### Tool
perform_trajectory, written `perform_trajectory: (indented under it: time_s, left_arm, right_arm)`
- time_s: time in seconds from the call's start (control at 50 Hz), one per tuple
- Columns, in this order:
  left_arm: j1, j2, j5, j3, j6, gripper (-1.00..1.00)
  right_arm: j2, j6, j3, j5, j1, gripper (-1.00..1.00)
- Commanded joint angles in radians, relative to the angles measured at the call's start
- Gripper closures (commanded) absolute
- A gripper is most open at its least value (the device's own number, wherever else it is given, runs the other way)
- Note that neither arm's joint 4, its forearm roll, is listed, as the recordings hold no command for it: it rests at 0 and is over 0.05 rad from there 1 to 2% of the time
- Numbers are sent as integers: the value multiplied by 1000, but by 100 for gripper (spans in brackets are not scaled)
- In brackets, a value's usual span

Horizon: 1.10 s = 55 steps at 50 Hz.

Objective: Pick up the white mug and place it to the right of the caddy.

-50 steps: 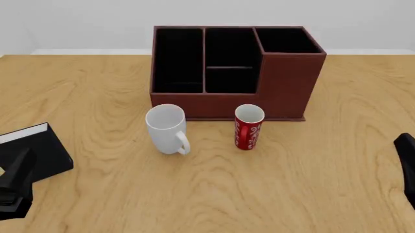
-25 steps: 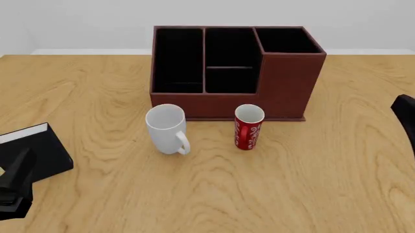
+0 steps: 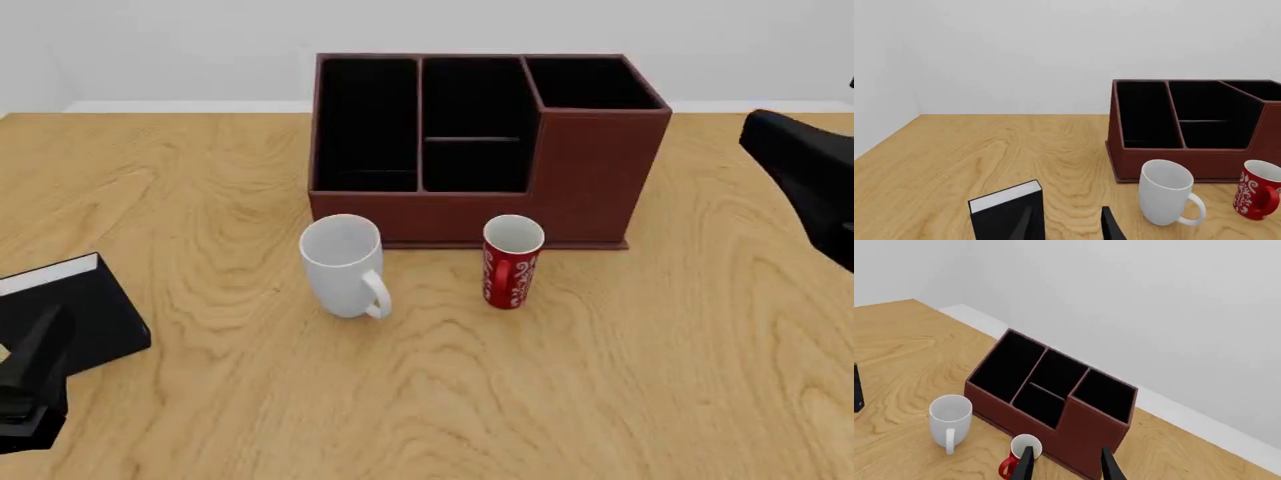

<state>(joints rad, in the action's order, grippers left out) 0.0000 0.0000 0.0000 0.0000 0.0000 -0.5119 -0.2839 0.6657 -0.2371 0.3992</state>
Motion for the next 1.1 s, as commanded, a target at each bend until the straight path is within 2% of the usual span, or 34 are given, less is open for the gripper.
perform_trajectory:
  time_s: [0.02, 0.3, 0.56, 0.78, 1.1]
  left_arm:
    - [0, 0, 0, 0, 0, -100]
    - [0, 0, 0, 0, 0, -100]
    - [0, 0, 0, 0, 0, -100]
    - [0, 0, 0, 0, 0, -100]
    - [0, 0, 0, 0, 0, -100]
  right_arm:
    - [-127, -32, 91, -19, 62, -100]
    - [-243, -52, 165, -66, 104, -100]
    - [-375, -71, 161, -35, 197, -100]
    - [-443, -86, 232, -56, 264, -100]
    - [-598, -62, 315, -70, 329, -100]
